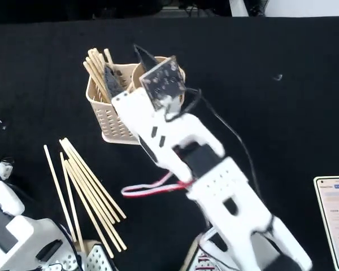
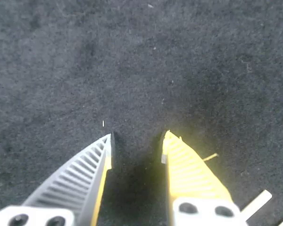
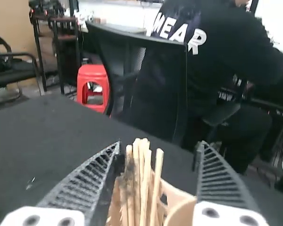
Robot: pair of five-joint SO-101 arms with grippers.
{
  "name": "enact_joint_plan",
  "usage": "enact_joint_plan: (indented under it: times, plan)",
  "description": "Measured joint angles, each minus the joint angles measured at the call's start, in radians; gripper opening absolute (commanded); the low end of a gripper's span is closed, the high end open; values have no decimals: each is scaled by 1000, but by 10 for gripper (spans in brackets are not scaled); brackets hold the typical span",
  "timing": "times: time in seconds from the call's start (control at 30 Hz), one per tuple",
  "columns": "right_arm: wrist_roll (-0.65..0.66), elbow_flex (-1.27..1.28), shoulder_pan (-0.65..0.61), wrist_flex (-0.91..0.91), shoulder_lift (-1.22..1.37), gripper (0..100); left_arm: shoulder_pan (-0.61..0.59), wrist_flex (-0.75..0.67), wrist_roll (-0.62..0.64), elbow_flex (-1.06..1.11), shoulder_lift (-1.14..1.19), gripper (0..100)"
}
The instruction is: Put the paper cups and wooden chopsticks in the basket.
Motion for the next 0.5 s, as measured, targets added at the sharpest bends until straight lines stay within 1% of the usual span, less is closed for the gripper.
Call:
enact_joint_plan:
  times: [0.1, 0.17, 0.23, 0.3, 0.37, 0.4, 0.5]
  plan:
    - [-5, 17, -31, 203, -114, 148, 0, 0, 0, 0, 0, 180]
    - [-5, 72, -94, 347, -180, 162, 0, 0, 0, 0, 0, 180]
    - [-5, 163, -172, 434, -215, 194, 0, 0, 0, 0, 0, 180]
    - [-5, 281, -261, 436, -219, 250, 0, 0, 0, 0, 0, 180]
    - [-5, 408, -333, 379, -216, 298, 0, 0, 0, 0, 0, 180]
    - [-5, 465, -359, 330, -209, 309, 0, 0, 0, 0, 0, 180]
    - [-5, 562, -414, 175, -144, 283, 0, 0, 0, 0, 0, 180]
